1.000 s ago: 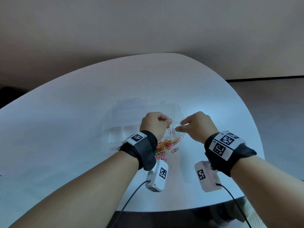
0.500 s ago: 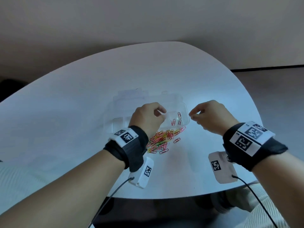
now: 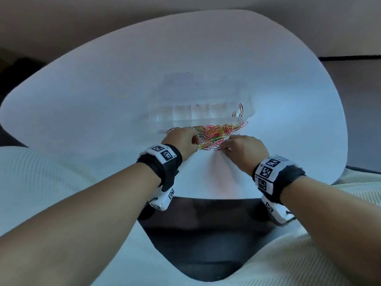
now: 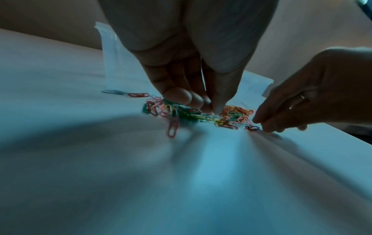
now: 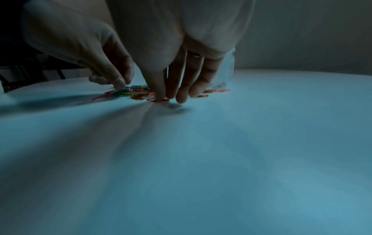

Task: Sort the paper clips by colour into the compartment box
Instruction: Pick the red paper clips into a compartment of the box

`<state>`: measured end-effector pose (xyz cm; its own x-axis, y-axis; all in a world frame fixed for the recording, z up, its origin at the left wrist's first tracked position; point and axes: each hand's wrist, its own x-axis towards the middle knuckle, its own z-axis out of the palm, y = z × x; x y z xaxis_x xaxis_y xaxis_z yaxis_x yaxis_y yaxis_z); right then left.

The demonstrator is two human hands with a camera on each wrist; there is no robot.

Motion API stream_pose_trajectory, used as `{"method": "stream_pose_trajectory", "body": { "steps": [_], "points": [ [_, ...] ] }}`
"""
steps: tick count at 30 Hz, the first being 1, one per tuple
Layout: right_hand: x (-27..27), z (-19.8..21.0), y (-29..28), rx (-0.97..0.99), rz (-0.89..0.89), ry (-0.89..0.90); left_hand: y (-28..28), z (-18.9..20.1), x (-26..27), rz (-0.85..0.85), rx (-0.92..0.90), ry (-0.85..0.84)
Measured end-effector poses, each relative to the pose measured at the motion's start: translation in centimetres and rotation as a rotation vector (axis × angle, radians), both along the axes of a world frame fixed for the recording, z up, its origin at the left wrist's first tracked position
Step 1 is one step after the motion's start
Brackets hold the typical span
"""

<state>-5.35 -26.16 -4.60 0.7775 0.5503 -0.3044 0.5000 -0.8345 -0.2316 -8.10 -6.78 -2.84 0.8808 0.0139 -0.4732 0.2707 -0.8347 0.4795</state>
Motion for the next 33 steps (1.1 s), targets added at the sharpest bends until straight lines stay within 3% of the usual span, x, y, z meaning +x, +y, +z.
{"method": "stream_pose_trajectory", "body": {
  "steps": [5,11,19,26,33],
  "points": [
    [-0.1,-0.9,0.3,0.050,0.070,-0.046,-0.9,-0.6,-0.7,-0.195,0.031,-0.033],
    [-0.1,-1.1,-0.5,0.076,0.016,-0.014,-1.3,-1.5,-0.9,-0.334,0.120,-0.007],
    [0.0,-0.9,-1.5,0.013,-0.068,0.035,-1.2,-2.4,-0.7,-0.370,0.139,-0.032],
    [0.4,-0.5,-1.9,0.100,-0.329,0.199,-1.7,-2.3,-1.2,-0.353,0.172,-0.008],
    [0.5,-0.7,-1.9,0.070,-0.298,0.281,-1.5,-2.8,-2.1,-0.338,0.168,0.045]
  ]
}}
